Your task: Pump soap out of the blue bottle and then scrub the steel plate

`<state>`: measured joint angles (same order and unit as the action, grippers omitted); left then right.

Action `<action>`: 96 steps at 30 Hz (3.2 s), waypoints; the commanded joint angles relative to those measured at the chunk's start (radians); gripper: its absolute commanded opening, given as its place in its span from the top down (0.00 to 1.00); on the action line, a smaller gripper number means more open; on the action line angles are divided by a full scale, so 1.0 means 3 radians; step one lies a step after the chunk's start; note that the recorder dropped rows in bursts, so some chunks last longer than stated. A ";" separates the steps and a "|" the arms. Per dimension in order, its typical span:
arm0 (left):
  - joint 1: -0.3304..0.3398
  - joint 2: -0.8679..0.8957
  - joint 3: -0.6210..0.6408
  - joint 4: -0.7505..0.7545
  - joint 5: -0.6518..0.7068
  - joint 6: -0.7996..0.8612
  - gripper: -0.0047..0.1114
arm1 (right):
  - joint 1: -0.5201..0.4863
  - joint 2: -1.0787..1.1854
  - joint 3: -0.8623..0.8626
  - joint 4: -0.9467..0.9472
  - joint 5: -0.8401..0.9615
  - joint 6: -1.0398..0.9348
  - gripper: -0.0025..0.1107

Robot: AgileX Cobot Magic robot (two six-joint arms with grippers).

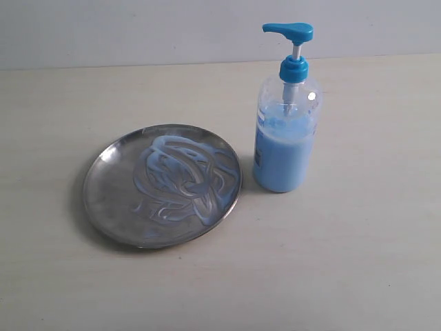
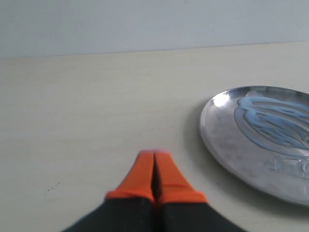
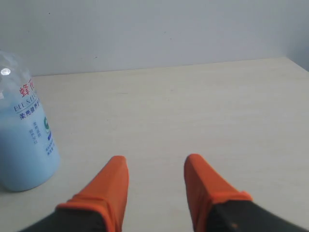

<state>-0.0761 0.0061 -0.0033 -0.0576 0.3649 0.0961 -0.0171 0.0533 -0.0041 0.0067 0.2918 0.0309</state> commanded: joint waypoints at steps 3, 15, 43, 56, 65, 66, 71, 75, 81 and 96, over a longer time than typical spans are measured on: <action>-0.0014 -0.0020 0.0011 -0.0013 -0.0043 0.0018 0.96 | -0.0020 -0.0012 0.0014 -0.0022 -0.0023 -0.0003 0.62; -0.0014 -0.0020 0.0011 -0.0013 -0.0043 0.0018 0.96 | -0.0020 0.0435 -0.0257 -0.0022 0.0008 -0.0003 0.62; -0.0014 -0.0020 0.0011 -0.0013 -0.0043 0.0018 0.96 | -0.0020 0.2196 -0.1643 -0.0022 -0.0017 -0.0003 0.62; -0.0014 -0.0020 0.0011 -0.0013 -0.0043 0.0018 0.96 | -0.0020 0.2196 -0.1643 -0.0022 -0.0219 -0.0010 0.62; -0.0014 -0.0020 0.0011 -0.0013 -0.0043 0.0018 0.96 | -0.0020 0.2196 -0.1643 0.0487 -0.0149 0.0016 0.62; -0.0014 -0.0020 0.0011 -0.0013 -0.0043 0.0018 0.96 | -0.0020 0.2196 -0.1643 0.0560 -0.0118 0.0016 0.62; -0.0014 -0.0020 0.0011 -0.0013 -0.0043 0.0018 0.96 | -0.0020 0.2332 -0.1643 0.0986 0.0260 -0.0450 0.62; -0.0014 -0.0020 0.0011 -0.0013 -0.0043 0.0018 0.96 | -0.0020 0.2587 -0.1643 0.1778 0.0508 -0.1221 0.60; -0.0014 -0.0020 0.0011 -0.0013 -0.0043 0.0018 0.96 | -0.0020 0.3085 -0.1643 0.2953 0.0846 -0.2496 0.35; -0.0014 -0.0020 0.0011 -0.0013 -0.0043 0.0018 0.96 | -0.0002 0.3667 -0.1643 0.3895 0.1148 -0.4083 0.11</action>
<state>-0.0761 0.0061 -0.0033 -0.0576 0.3649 0.0961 -0.0171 1.1443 -0.4890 1.1439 0.6305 -1.1258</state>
